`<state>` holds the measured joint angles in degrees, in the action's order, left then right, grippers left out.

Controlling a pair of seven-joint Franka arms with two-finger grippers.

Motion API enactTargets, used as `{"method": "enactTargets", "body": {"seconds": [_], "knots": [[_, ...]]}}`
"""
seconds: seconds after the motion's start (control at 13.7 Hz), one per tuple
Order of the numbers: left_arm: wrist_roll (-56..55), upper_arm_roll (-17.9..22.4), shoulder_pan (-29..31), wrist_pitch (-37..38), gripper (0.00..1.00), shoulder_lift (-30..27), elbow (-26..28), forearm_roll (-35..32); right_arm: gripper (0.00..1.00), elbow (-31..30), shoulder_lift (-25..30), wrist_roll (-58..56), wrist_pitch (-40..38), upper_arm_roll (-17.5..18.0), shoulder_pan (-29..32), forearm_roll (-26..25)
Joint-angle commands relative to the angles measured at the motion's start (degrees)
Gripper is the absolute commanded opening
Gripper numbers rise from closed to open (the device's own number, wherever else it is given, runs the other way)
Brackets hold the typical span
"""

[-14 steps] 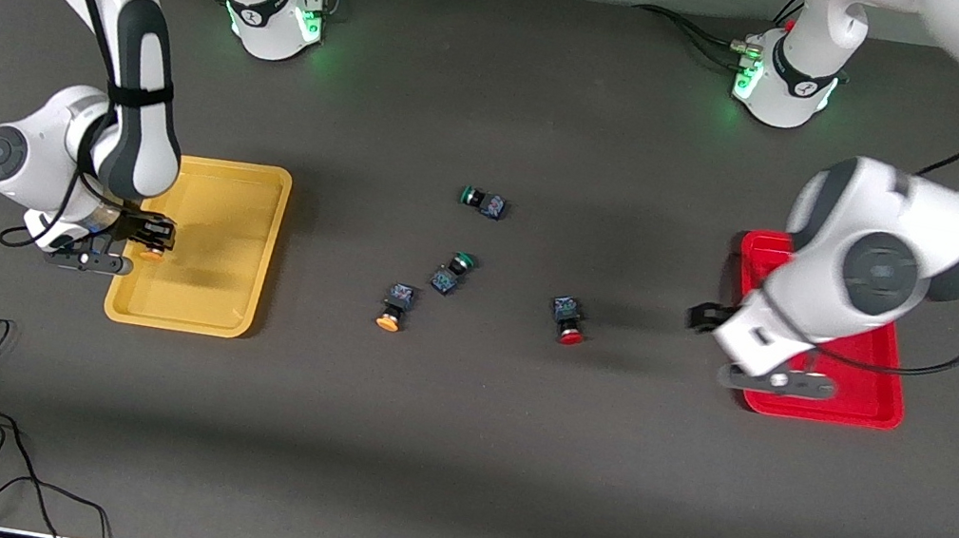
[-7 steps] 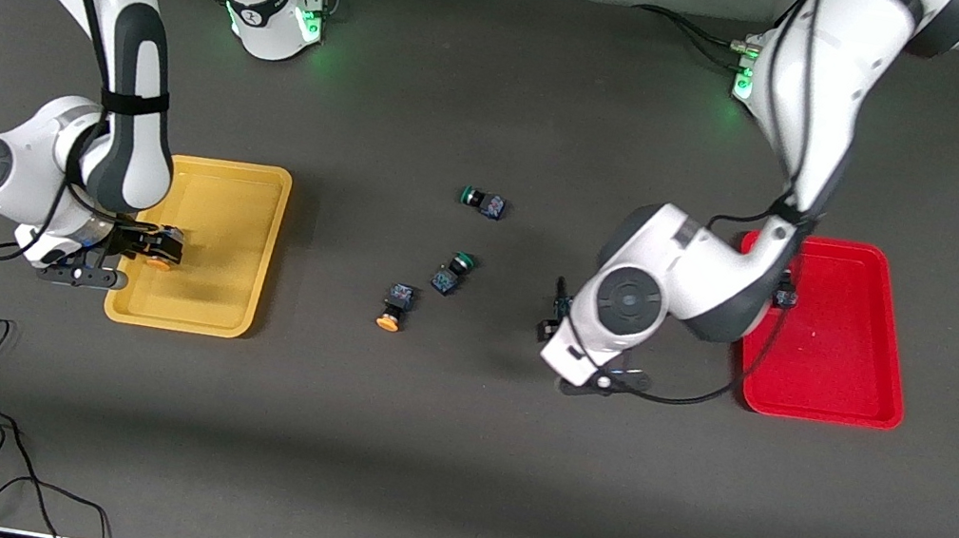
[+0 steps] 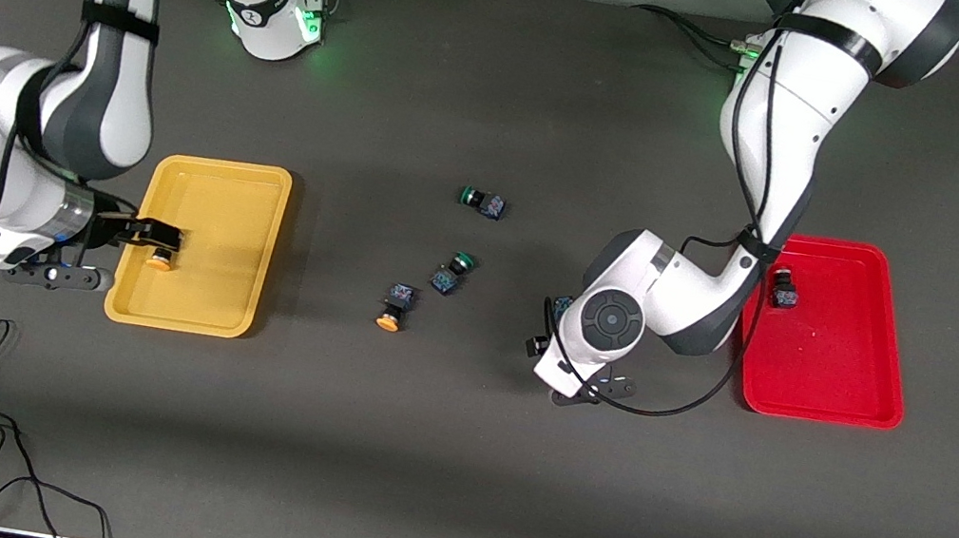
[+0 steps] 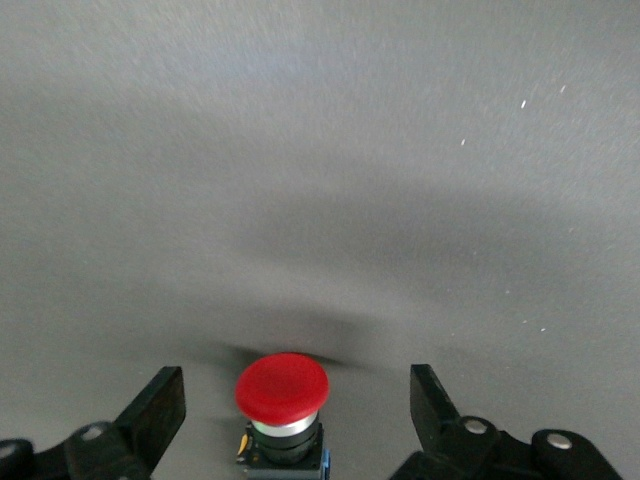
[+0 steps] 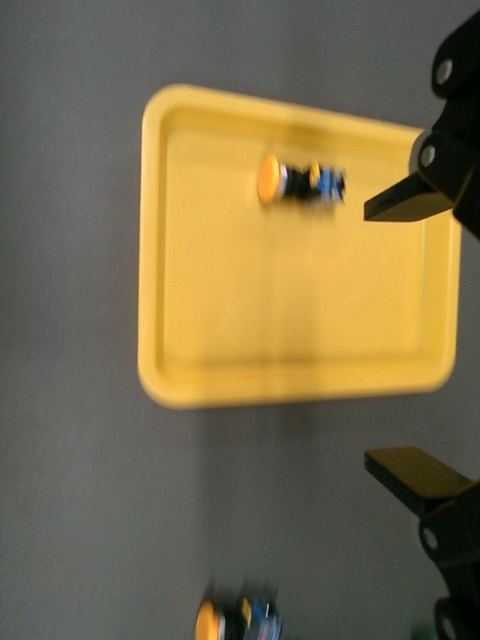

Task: Place red and yellow buttons in trays
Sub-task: 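Lift the red button with the left gripper while the right gripper reaches yellow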

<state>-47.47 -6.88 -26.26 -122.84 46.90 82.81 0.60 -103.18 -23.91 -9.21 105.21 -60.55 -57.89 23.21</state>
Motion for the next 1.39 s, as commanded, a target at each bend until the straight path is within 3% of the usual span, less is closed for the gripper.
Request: {"method": "enactTargets", "body": {"seconds": [0.0, 0.07, 0.22, 0.36, 0.58, 0.88, 1.17, 1.31], "knots": [[-1.74, 0.64, -1.25, -4.58, 0.91, -0.76, 4.37, 0.46, 1.0, 2.18, -1.49, 12.24, -0.79, -0.27, -7.13, -0.37], [-1.75, 0.64, -1.25, -5.21, 0.66, -0.85, 5.16, 0.46, 1.0, 3.41, -2.1, 16.29, -0.44, -0.01, -9.33, 0.16], [-1.66, 0.64, -0.99, -4.52, 0.0, -1.29, 5.26, 0.46, 1.0, 4.82, -3.68, 18.7, 0.78, 3.05, -10.4, 5.23], [-1.57, 0.64, -0.46, -3.9, 0.0, -1.99, 5.17, 0.46, 1.0, 4.92, -7.36, 19.93, 4.9, 5.34, -10.58, 11.39], [-0.78, 0.82, 1.11, -2.85, 0.0, -4.09, 4.82, 0.37, 1.0, 4.92, -13.16, 26.76, 14.2, 11.39, -10.49, 14.58], [13.42, 0.91, 8.92, 8.99, 0.0, -11.02, 6.13, -0.33, 1.0, 4.92, -19.76, 32.85, 23.63, 17.83, -9.61, 18.43], [30.03, 1.26, 18.23, 8.76, 0.0, -21.39, 20.17, -0.77, 1.0, 5.53, -24.52, 32.85, 27.07, 19.41, -9.44, 22.75], [37.68, 1.26, 23.42, 6.58, 0.0, -24.91, 26.5, -3.39, 0.87, 5.62, -25.22, 32.85, 27.85, 20.11, -8.91, 22.84]]}}
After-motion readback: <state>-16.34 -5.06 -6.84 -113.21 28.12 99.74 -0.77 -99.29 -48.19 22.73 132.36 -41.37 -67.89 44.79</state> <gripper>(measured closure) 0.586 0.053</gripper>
